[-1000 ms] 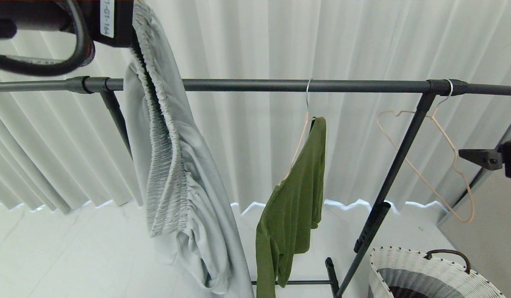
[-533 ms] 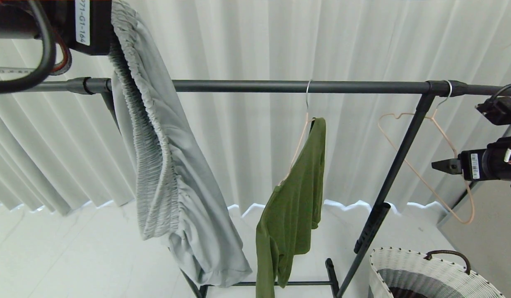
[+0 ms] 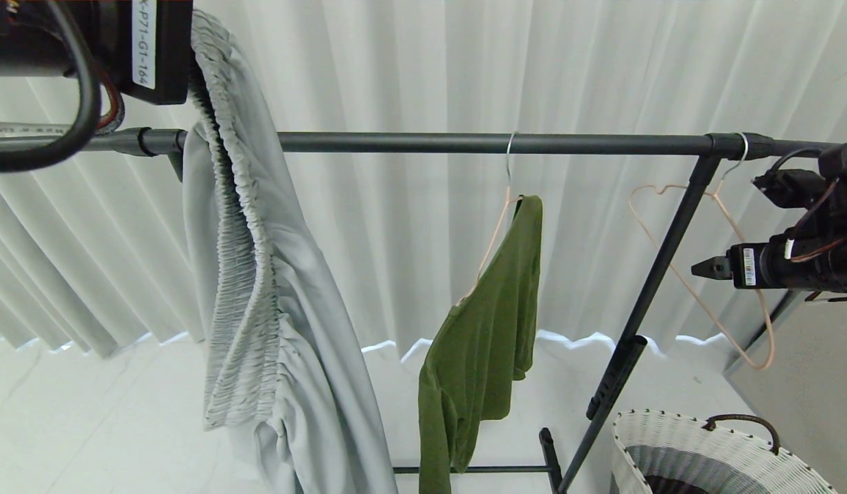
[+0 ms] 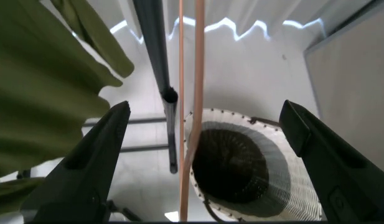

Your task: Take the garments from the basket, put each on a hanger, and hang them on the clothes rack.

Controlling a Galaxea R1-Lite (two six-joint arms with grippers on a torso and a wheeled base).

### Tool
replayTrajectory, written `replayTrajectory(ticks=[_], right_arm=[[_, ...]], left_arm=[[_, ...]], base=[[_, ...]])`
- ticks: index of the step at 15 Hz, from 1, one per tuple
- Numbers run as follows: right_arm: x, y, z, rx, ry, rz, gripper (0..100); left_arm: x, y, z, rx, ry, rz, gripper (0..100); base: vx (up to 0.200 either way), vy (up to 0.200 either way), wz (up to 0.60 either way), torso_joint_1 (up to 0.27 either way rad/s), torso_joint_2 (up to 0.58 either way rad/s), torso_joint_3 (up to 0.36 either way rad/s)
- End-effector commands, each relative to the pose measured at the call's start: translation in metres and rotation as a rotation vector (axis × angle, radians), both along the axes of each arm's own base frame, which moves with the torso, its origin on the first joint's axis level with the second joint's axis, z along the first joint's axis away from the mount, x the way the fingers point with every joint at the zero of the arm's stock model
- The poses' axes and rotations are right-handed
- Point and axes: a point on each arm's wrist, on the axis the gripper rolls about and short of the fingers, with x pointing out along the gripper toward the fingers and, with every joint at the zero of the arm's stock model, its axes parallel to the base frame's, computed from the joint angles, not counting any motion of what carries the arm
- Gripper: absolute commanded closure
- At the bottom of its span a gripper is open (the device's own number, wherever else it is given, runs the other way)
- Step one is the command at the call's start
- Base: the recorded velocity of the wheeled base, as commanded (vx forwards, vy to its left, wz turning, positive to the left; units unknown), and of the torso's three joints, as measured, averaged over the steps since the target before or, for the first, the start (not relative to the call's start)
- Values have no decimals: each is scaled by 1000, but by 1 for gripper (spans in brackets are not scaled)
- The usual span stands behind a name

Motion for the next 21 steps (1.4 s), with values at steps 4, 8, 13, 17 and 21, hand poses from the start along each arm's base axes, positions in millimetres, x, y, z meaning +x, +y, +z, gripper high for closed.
replayTrajectory(ticks=[4,8,13,17,21], right_arm=[[7,1,-5,1,13,-1,100],[5,1,-2,2,2,-3,100],[2,0,1,-15,-9,-30,100],[-10,-2,12,-17,-53,-43,100],[-28,-4,30,-14,-120,-51,100]], left_arm=[[0,0,0,1,1,-1,100],[0,0,0,0,0,-1,100],[-1,1,1,-4,-2,1,100],[-2,2,1,-5,-3,0,100],[-2,2,1,-3,-4,-1,100]], base=[[0,0,0,0,0,0],[0,0,0,0,0,0],[0,0,0,0,0,0],[0,0,0,0,0,0],[0,0,0,0,0,0]])
